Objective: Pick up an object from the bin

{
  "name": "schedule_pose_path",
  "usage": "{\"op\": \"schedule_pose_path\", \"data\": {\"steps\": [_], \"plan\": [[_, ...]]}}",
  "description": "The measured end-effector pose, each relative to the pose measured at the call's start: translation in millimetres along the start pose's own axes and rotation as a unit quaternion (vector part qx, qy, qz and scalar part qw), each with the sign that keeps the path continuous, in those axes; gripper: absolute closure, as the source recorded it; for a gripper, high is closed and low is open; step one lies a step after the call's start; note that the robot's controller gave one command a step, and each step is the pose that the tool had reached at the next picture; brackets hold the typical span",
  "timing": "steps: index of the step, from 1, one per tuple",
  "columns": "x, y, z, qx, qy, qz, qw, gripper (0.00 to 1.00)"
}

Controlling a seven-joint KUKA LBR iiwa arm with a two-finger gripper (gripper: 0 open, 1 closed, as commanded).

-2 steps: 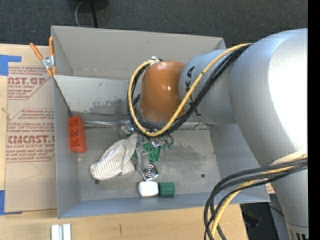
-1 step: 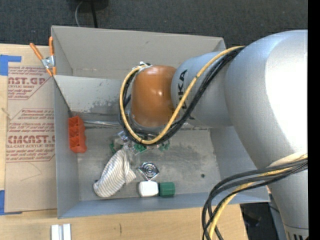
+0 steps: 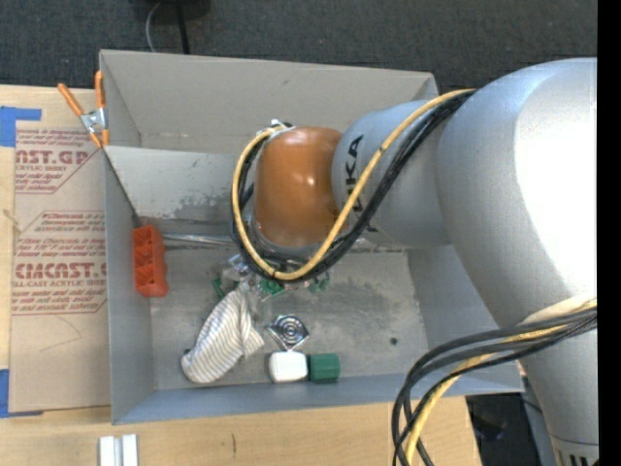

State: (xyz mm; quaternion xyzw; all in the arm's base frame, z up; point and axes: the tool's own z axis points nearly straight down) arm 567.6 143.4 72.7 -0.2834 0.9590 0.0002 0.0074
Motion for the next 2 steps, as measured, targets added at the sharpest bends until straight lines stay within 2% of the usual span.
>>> {"op": "schedule_pose_path", "data": {"steps": [2], "plan": [[-3.6,-9.6,-0.2,0.0,-0.0039,-0.016,0.9999,1.0]]}}
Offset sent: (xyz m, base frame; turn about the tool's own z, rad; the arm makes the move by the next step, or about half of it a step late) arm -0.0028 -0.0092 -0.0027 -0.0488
